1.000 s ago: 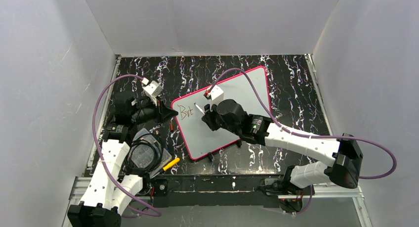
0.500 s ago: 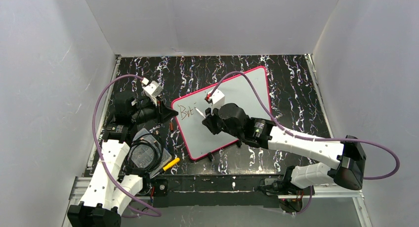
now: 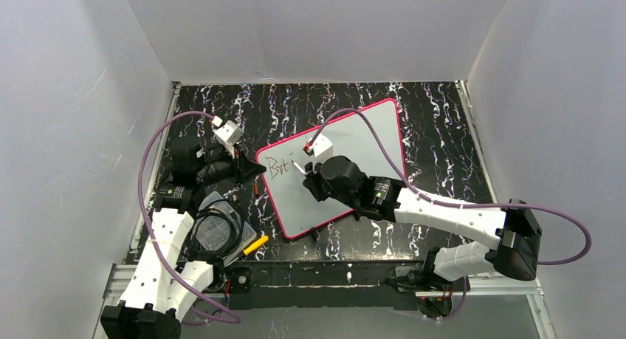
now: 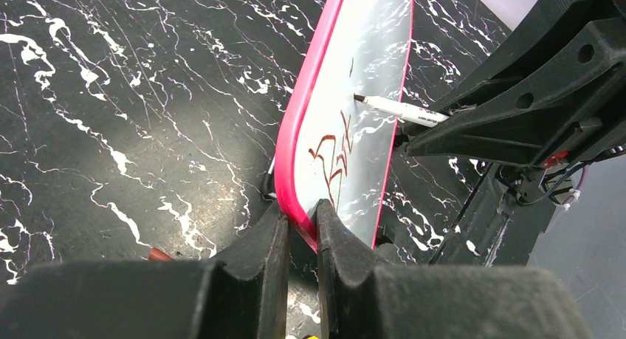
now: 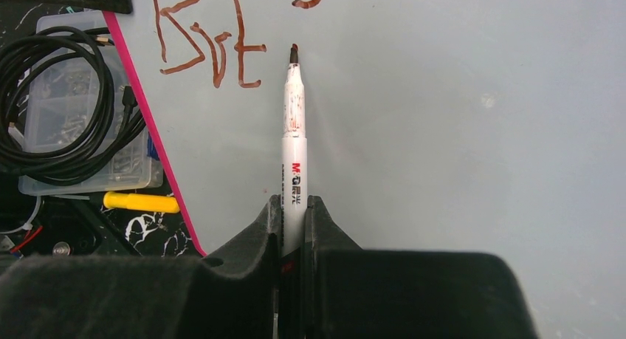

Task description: Write a sentence on the whiteboard

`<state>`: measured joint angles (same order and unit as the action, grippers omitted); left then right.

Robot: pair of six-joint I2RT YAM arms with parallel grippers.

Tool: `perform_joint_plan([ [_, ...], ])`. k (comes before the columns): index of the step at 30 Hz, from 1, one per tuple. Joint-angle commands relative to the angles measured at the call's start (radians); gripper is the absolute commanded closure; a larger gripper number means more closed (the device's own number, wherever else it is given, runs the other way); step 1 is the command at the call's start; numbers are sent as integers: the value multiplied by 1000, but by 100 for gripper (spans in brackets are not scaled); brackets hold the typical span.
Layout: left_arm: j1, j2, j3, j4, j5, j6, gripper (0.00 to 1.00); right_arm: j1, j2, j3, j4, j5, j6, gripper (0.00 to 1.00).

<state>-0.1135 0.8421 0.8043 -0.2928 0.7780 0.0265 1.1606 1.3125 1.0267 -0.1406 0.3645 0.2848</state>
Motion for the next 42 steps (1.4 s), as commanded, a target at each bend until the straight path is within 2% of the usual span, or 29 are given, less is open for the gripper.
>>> perform_joint_plan([
  [1, -9, -8, -11, -58, -27, 92, 100, -2, 15, 57, 23, 5, -33, 99],
  [7, -9, -7, -11, -58, -28, 93, 100, 9, 23, 44, 7, -34, -50, 99],
  [19, -9, -9, -11, -58, -28, 90, 100, 23, -6, 2, -45, 60, -4, 99],
  [42, -9, -11, -11, -58, -26, 91, 100, 23, 11, 52, 18, 98, -45, 99],
])
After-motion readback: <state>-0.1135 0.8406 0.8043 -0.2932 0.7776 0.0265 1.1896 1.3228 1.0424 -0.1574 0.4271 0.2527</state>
